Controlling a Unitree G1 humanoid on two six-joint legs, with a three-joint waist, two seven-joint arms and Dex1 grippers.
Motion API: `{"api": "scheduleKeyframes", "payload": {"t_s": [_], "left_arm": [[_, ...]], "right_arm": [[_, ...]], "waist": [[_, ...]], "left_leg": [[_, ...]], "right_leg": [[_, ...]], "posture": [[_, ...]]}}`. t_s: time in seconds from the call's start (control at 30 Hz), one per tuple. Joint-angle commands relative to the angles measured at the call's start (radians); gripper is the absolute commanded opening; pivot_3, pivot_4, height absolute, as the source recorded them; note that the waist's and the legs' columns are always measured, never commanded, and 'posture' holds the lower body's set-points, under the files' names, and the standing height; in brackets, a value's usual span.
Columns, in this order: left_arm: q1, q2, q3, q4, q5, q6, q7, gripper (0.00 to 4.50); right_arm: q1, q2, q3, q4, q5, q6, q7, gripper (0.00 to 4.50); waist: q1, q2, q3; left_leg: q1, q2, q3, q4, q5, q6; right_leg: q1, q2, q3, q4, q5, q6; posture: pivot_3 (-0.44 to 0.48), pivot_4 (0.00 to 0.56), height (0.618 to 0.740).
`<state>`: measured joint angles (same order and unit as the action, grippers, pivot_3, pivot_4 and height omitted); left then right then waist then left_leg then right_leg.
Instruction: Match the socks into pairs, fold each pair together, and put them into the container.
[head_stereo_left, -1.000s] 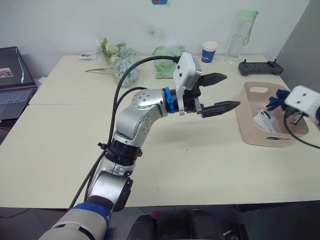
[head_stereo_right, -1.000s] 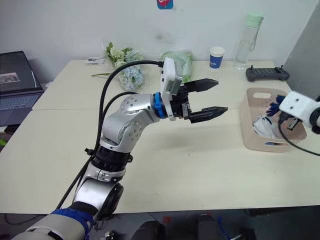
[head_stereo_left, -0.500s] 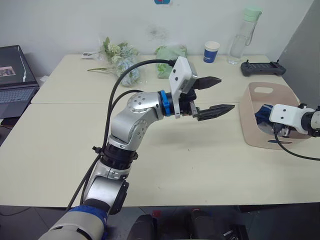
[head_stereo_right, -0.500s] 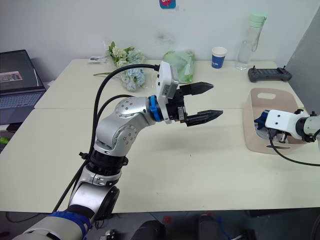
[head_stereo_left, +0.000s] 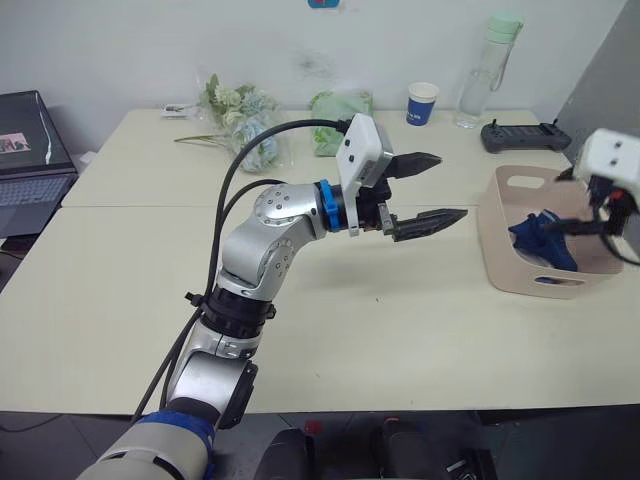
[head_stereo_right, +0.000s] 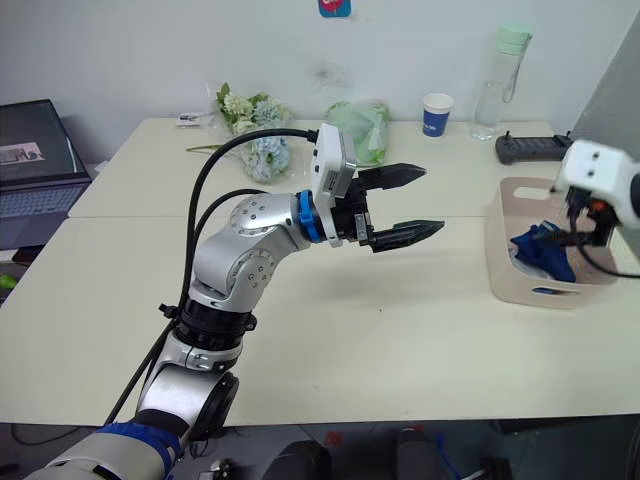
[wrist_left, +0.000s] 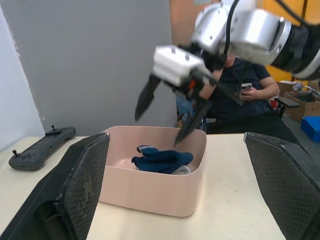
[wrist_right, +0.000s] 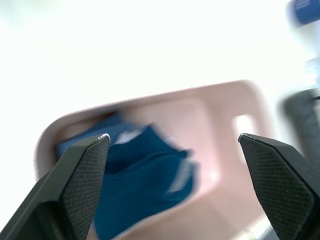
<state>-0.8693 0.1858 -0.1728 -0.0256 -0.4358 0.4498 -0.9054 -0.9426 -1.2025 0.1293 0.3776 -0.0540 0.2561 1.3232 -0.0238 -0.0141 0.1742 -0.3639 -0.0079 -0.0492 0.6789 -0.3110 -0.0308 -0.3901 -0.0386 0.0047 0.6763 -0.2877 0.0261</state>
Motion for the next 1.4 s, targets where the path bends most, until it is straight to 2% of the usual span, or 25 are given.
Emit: {"api": "scheduleKeyframes", "payload": {"t_s": [0.03,0.13,0.4,0.77,1.03,1.2,1.4], "left_arm": [[-0.01,-0.011,-0.011,-0.013,0.005,-0.022,-0.003,4.5],[-0.01,-0.011,-0.017,-0.014,0.009,-0.024,-0.006,4.5],[-0.011,-0.008,-0.02,-0.033,-0.001,-0.002,-0.005,4.5],[-0.011,0.001,-0.021,-0.048,0.004,0.014,0.007,4.5],[-0.006,0.019,-0.02,-0.054,0.01,0.024,0.008,4.5],[0.001,0.033,-0.017,-0.054,0.013,0.025,0.003,4.5],[0.04,0.095,-0.029,-0.034,0.061,-0.01,-0.013,4.5]], "right_arm": [[-0.029,-0.013,-0.007,0.111,-0.074,-0.11,-0.088,3.92],[0.001,-0.008,0.003,0.191,-0.112,-0.203,-0.139,2.89],[0.078,0.046,0.006,0.301,-0.124,-0.278,-0.145,0.05],[0.07,0.22,0.055,0.487,-0.159,-0.326,-0.188,0.05],[0.027,0.259,0.075,0.587,-0.207,-0.371,-0.22,0.05],[-0.005,0.206,0.043,0.483,-0.193,-0.361,-0.182,0.05],[-0.049,0.136,-0.02,0.346,-0.173,-0.316,-0.233,0.05]], "waist": [[0.0,0.0,0.0],[0.001,0.0,0.0],[-0.003,0.0,0.0],[-0.005,0.0,0.0],[-0.005,0.0,0.0],[-0.005,0.0,0.0],[-0.005,0.001,0.0]], "left_leg": [[0.0,0.0,0.0,0.0,0.0,0.0],[0.0,-0.001,0.001,0.0,0.0,0.0],[0.001,0.0,0.002,0.0,0.0,0.0],[0.001,0.0,0.002,0.001,0.0,0.0],[0.001,0.0,0.002,0.001,0.0,0.0],[0.001,0.0,0.002,0.001,0.0,0.0],[0.001,0.0,0.002,0.001,0.0,0.0]], "right_leg": [[0.0,0.0,0.0,0.0,0.0,0.0],[0.0,-0.001,0.0,0.0,0.0,0.0],[0.0,0.0,0.002,0.002,0.0,0.0],[0.0,0.0,0.002,0.002,0.0,0.0],[0.0,0.0,0.002,0.002,0.0,0.0],[0.0,0.0,0.002,0.002,0.0,0.0],[-0.001,0.0,0.002,0.002,0.0,0.0]], "posture": [[0.0,0.15,0.74],[0.0,0.15,0.74],[0.0,0.15,0.74],[0.0,0.15,0.74],[0.0,0.15,0.74],[0.0,0.15,0.74],[0.0,0.15,0.74]]}}
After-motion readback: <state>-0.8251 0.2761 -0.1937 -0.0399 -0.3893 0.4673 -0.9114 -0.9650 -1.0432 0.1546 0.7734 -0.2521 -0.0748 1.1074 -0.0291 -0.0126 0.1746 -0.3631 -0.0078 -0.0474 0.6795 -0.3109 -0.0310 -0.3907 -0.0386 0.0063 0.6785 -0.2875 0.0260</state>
